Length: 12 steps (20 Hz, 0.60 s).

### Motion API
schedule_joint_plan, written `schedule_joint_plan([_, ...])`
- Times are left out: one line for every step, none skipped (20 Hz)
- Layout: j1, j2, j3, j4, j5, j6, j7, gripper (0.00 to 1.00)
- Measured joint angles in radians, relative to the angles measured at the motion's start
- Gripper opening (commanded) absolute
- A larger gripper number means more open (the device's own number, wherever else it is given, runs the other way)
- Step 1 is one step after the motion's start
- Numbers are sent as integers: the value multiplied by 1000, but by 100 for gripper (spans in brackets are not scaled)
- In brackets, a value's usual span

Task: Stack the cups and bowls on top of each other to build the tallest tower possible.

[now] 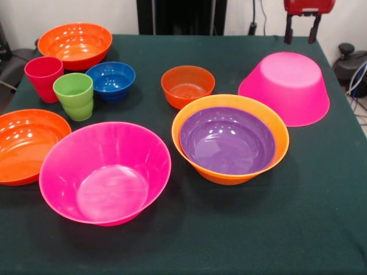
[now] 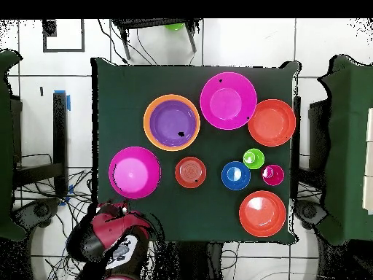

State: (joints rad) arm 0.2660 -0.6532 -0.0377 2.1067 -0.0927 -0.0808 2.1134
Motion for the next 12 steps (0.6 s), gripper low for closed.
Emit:
schedule_joint_plan([3,-2,0,0,7,0,0,100])
schedule_joint_plan([6,-3,1,0,14,0,0,100])
schedule_joint_plan([8,-4,1,0,20,0,0,100])
schedule_joint_plan([10,-6,2,0,26,0,0,100])
schedule_joint_plan([11,-7,2,0,35,0,0,100])
schedule_joint_plan([13,-8,2,0,43,0,0,100])
schedule_joint_plan([13,-10,2,-2,56,0,0,100])
schedule_joint_plan([13,-12,3,-3,68,0,0,100])
schedule_joint_plan([13,-13,3,-4,76,0,0,100])
schedule_joint_plan([12,-15,3,-5,79,0,0,100])
schedule_joint_plan([12,-16,3,-6,82,0,0,100])
schedule_joint_plan([11,-17,3,-7,84,0,0,100])
